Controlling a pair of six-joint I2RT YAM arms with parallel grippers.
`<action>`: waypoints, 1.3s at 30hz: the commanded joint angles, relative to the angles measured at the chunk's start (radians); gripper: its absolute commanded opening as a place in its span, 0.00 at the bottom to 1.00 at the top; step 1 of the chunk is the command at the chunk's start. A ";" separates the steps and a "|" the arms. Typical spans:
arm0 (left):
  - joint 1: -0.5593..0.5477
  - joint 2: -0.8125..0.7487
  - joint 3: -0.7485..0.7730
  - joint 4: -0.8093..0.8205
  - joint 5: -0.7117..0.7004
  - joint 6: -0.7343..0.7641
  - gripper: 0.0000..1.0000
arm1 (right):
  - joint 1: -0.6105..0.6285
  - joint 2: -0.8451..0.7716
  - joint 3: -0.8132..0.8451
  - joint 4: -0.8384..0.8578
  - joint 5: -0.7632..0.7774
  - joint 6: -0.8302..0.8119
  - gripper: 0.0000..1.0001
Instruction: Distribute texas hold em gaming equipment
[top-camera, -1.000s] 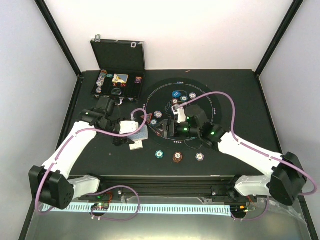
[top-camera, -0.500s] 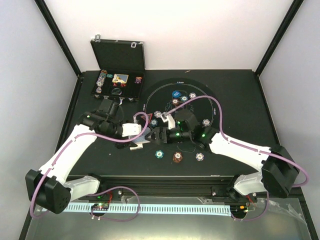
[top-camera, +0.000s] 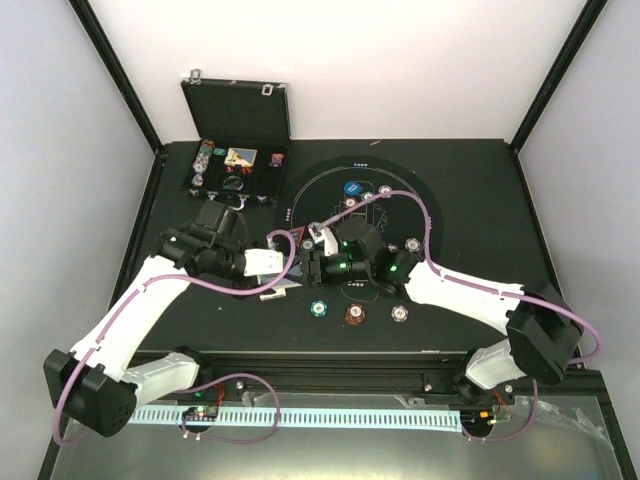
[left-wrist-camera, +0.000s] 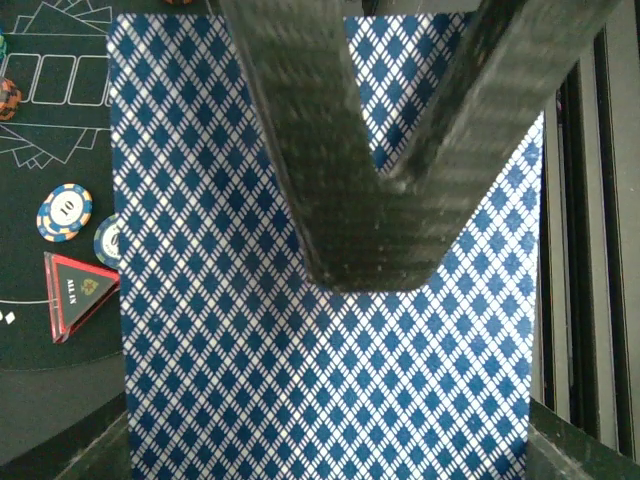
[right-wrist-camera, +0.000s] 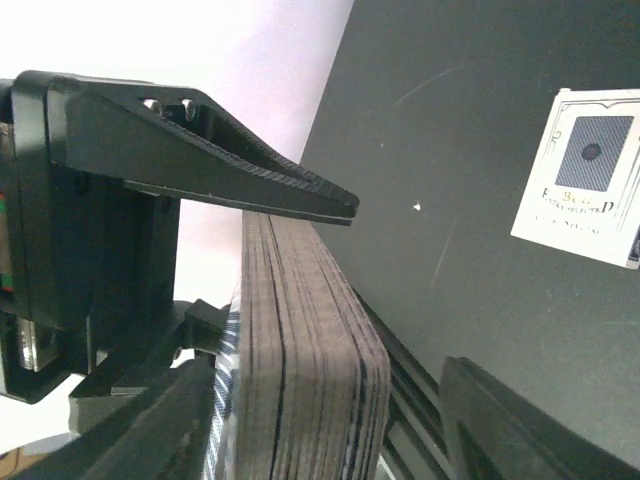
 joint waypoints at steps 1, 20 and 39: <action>-0.011 -0.030 -0.003 0.035 0.001 -0.018 0.02 | 0.010 0.017 -0.001 0.070 -0.028 0.059 0.61; -0.034 -0.063 -0.049 0.153 -0.037 -0.052 0.63 | 0.002 0.091 -0.037 0.308 -0.129 0.205 0.17; -0.038 -0.069 -0.062 0.163 0.090 -0.111 0.88 | -0.004 0.135 -0.073 0.441 -0.165 0.275 0.03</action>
